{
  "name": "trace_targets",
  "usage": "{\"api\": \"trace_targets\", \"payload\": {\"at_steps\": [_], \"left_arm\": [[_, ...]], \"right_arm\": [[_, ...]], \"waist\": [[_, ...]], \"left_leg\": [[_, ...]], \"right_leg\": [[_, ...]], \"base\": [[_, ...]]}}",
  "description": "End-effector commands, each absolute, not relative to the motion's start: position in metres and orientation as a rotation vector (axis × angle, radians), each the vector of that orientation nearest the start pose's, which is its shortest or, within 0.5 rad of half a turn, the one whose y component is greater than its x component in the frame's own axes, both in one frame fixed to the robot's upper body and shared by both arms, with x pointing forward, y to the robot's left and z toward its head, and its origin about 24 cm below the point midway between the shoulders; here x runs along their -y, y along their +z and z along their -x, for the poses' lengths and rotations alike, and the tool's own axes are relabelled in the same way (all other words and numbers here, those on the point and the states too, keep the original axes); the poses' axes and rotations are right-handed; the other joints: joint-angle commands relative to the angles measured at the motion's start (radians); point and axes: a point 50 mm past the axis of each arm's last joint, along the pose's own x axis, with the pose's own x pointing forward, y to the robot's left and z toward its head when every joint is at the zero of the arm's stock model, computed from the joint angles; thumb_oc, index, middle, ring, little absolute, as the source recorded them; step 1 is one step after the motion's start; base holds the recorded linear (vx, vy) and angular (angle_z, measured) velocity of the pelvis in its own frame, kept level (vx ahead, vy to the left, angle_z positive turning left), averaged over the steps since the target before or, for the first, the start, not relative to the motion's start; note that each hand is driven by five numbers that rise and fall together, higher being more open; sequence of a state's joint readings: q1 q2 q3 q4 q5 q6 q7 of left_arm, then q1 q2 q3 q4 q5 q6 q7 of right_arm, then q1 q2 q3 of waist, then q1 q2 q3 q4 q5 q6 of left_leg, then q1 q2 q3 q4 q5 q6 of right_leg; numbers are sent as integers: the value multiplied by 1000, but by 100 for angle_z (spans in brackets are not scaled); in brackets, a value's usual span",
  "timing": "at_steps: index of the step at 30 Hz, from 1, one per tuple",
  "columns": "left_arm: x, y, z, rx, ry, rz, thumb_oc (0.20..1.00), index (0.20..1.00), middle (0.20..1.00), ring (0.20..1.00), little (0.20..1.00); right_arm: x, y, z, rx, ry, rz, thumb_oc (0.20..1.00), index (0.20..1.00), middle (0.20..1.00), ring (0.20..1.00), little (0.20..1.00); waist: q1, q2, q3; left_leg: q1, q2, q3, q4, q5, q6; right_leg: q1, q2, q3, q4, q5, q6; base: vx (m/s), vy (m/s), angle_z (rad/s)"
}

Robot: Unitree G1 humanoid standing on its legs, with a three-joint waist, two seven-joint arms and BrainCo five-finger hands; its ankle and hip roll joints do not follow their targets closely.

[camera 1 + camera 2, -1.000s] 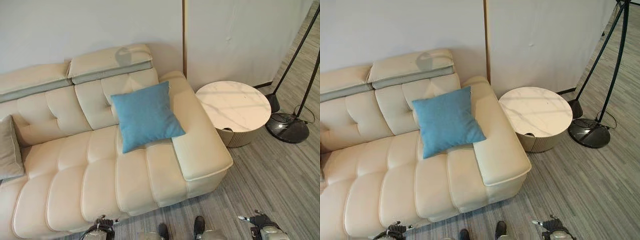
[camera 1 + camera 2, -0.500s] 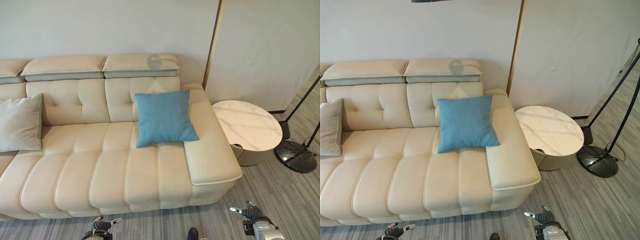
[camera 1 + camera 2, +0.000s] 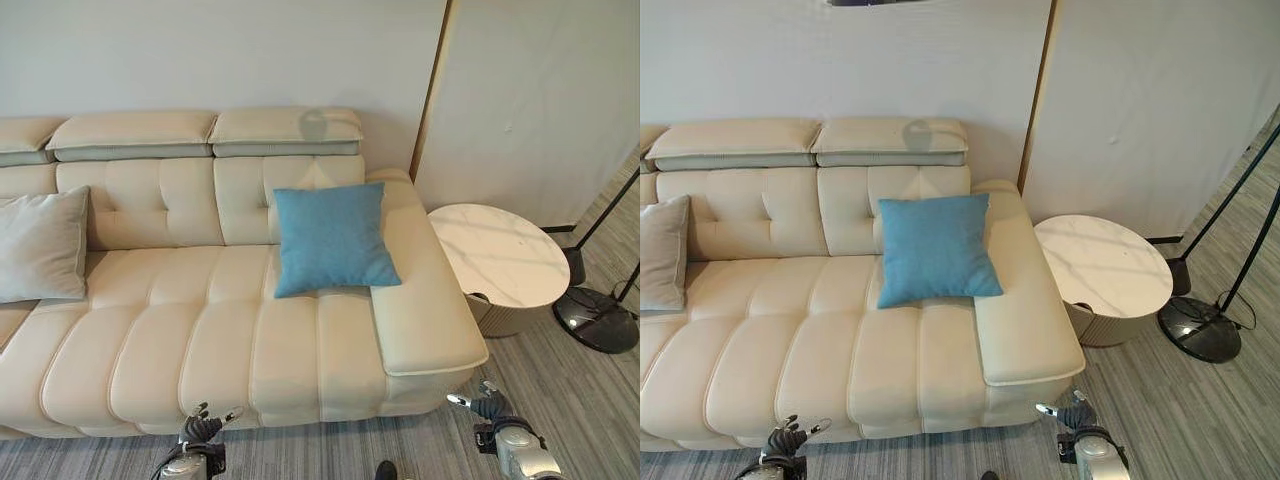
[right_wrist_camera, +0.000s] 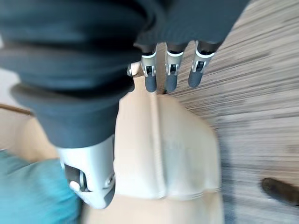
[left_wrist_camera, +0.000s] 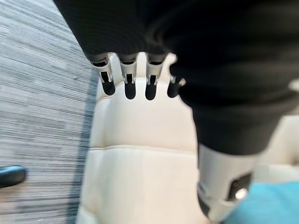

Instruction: Pick up all the scattered cushions and arrange them neatly on the sofa.

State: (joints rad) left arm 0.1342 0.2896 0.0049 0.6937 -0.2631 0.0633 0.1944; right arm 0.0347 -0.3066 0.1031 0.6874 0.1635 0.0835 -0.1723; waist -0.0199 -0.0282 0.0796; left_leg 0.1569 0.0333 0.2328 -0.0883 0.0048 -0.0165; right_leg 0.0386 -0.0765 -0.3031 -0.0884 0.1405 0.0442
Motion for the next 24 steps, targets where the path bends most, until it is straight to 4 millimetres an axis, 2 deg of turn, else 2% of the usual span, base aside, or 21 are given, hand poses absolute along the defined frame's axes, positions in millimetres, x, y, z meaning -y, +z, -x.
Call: {"api": "trace_targets", "payload": {"at_steps": [1, 6, 14, 24], "left_arm": [[-273, -98, -149, -754, 445, -133, 1000, 1000, 1000, 1000, 1000], [-267, -94, -153, -721, 424, -124, 1000, 1000, 1000, 1000, 1000], [-271, -89, -156, -688, 459, -81, 1000, 1000, 1000, 1000, 1000], [-274, -91, -149, -702, 490, -68, 1000, 1000, 1000, 1000, 1000]], "right_arm": [[239, -89, -196, -683, -262, 177, 1000, 1000, 1000, 1000, 1000], [236, -83, -198, -647, -248, 193, 1000, 1000, 1000, 1000, 1000], [239, -74, -206, -602, -249, 213, 1000, 1000, 1000, 1000, 1000], [236, -71, -211, -588, -232, 214, 1000, 1000, 1000, 1000, 1000]], "waist": [[5, -5, 23], [7, -7, 26], [9, -5, 24], [19, -7, 22]], "left_leg": [[-28, -6, -7, 1, -70, -17], [-30, -7, -8, 1, -70, -15], [-25, -9, -5, 1, -72, -13], [-24, -12, -14, 1, -74, -13]], "right_leg": [[72, 19, 3, 1, -178, 48], [72, 17, 3, 1, -178, 50], [76, 15, 4, 1, -179, 53], [87, 9, -11, 1, -180, 53]], "base": [[0, 0, 0], [0, 0, 0], [0, 0, 0], [-1, 2, 1]]}}
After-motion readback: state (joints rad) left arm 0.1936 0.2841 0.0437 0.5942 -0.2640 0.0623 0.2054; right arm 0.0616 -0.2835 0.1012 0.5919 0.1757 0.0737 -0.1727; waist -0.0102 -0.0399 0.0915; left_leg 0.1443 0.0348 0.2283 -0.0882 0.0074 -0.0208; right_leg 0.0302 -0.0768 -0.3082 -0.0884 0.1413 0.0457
